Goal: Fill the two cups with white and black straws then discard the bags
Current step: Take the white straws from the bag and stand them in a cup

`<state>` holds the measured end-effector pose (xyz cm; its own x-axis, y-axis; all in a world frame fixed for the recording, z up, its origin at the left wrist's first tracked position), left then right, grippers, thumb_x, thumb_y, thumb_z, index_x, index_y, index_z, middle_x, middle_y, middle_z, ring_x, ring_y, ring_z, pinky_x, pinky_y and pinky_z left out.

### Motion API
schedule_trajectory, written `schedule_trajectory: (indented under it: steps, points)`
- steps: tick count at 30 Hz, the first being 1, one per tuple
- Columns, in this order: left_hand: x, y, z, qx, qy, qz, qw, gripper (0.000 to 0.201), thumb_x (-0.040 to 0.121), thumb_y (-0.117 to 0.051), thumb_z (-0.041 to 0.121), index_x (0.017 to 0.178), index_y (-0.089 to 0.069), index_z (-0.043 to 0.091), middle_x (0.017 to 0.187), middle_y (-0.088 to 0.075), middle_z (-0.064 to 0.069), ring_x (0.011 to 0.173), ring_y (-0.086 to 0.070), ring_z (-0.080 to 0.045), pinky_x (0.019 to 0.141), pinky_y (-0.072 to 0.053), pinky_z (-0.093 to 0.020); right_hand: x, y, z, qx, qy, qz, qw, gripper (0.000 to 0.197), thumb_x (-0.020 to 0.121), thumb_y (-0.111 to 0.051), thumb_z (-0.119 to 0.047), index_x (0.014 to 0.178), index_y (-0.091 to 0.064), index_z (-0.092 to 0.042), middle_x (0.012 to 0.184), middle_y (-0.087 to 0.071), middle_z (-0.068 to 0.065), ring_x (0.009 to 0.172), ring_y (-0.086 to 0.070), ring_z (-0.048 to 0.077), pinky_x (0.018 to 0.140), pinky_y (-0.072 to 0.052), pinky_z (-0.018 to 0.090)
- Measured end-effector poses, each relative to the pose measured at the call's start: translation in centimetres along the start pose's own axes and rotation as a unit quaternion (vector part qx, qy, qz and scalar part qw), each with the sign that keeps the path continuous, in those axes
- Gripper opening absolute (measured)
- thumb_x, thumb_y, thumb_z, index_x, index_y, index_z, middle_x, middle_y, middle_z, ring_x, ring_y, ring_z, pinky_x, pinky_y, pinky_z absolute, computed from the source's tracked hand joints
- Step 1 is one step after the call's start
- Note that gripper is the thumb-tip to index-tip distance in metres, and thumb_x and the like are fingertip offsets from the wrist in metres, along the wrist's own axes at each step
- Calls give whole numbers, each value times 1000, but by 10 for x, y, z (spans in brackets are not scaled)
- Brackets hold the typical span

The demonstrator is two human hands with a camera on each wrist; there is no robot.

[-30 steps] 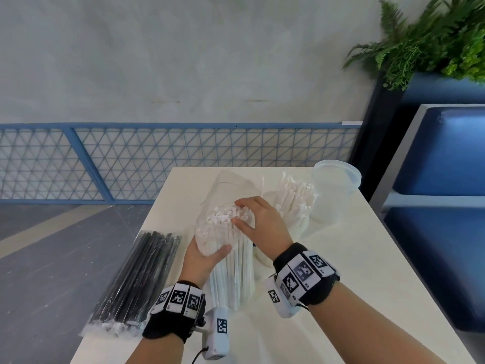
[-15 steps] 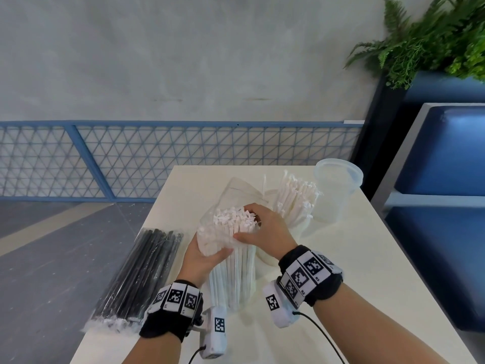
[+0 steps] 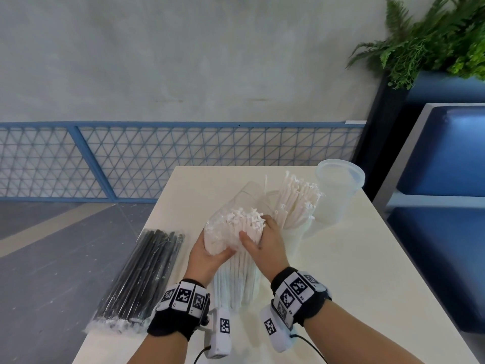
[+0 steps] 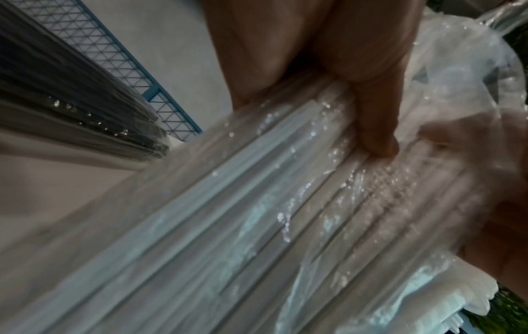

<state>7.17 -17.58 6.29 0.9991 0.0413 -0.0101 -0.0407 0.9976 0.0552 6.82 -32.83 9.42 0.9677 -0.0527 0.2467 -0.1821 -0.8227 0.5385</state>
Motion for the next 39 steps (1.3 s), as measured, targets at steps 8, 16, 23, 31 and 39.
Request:
schedule_trajectory:
  steps: [8,16,23,31,39]
  points:
    - [4,-4,1,2,-3,7,1000,60,65,-81,7,116,-54,24,110,-64,7,108,-58,-12,90,-44,-26,13,20,-28,58,39,98,993,47,83,-45,-60,98,-59,-18,100,-59,-7,106,-51,9,101,-38,45]
    - [6,0,-3,-6,12,19,1000,61,67,-80,8,122,-55,15,116,-65,-3,111,-58,-19,99,-45,-37,23,57,-69,221,105,114,963,35,90,-54,-28,100,-60,5,74,-63,-5,72,-62,0,66,-41,4]
    - [7,1,-4,-22,8,31,999,57,69,-78,3,121,-56,12,110,-67,-3,106,-62,-19,90,-49,-31,11,38,-44,165,55,34,984,15,77,-74,-23,86,-62,-19,72,-63,-18,68,-61,-2,61,-47,13]
    - [7,-1,-2,1,8,23,1000,61,68,-80,10,123,-54,13,117,-63,-3,111,-57,-19,91,-41,-28,33,65,-52,304,-23,107,946,8,80,-70,-23,78,-69,-15,81,-70,-2,72,-64,0,67,-50,11]
    - [4,-6,3,16,12,15,1000,64,69,-79,9,126,-52,16,118,-61,-1,111,-54,-16,87,-40,-24,30,43,-39,175,-53,-16,983,35,68,-81,-24,99,-69,-13,96,-73,2,90,-68,12,82,-55,28]
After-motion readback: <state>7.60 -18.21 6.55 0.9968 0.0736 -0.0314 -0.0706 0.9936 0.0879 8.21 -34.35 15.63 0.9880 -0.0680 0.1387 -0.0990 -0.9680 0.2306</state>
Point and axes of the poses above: each hand's wrist, its own x-axis towards the middle knuckle, its own y-axis out of the back of the hand, z = x × y, the point moved 4 cm from there along x, towards the middle knuckle
